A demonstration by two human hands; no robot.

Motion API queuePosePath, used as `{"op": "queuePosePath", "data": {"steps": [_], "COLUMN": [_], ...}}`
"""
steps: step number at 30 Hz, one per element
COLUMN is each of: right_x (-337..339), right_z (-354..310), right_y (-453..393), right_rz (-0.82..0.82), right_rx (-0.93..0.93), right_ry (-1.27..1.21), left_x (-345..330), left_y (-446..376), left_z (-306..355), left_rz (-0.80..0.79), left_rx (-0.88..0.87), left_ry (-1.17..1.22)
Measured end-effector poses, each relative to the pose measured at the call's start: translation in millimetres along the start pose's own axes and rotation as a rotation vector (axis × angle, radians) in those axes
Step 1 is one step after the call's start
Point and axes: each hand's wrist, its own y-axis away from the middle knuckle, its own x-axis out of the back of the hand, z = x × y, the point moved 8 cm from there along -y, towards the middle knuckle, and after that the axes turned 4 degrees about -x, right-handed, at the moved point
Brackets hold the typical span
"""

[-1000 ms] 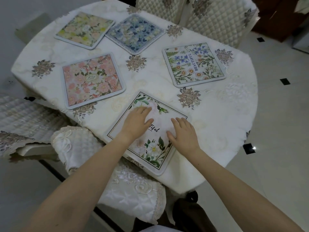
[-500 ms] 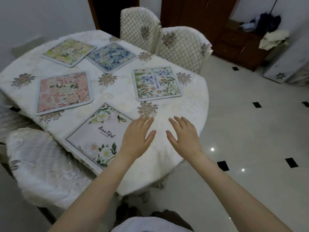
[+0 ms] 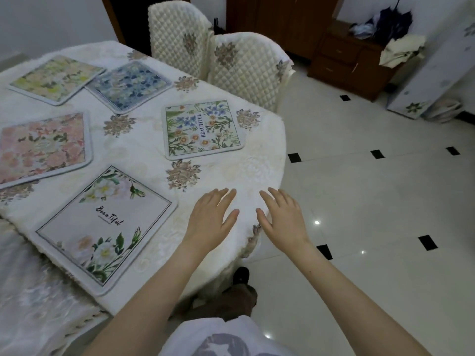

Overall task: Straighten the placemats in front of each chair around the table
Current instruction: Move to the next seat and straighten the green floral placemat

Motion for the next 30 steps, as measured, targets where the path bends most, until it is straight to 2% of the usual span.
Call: {"op": "queuePosePath", "data": {"steps": [8,17,24,30], "right_x": [21.7,18.5,14.1,32.3], "right_z": [40.7,54.2,83.3,126.8], "right_y": [-116.1,-211.9,-281.8,-348.8], "right_rz": [0.011,-0.082,-0.18,-0.195], "right_rx": [0.054,0.26,0.493,0.64], "right_ry": [0.051,0.13,0.093,0.044], "left_x": [-12.1,-9.1,-27.4,-38.5], "left_y": [-114.1,-181.3,-224.3,-279.4], "left_z": [-8.2,-18.8,-16.5,22.0], "left_rz": [0.056,0.096,0.078,0.167], "left_rx": [0.066,0.12,0.324,0.539], "left_ry": [0.052,-0.099,-0.148,-0.128]}}
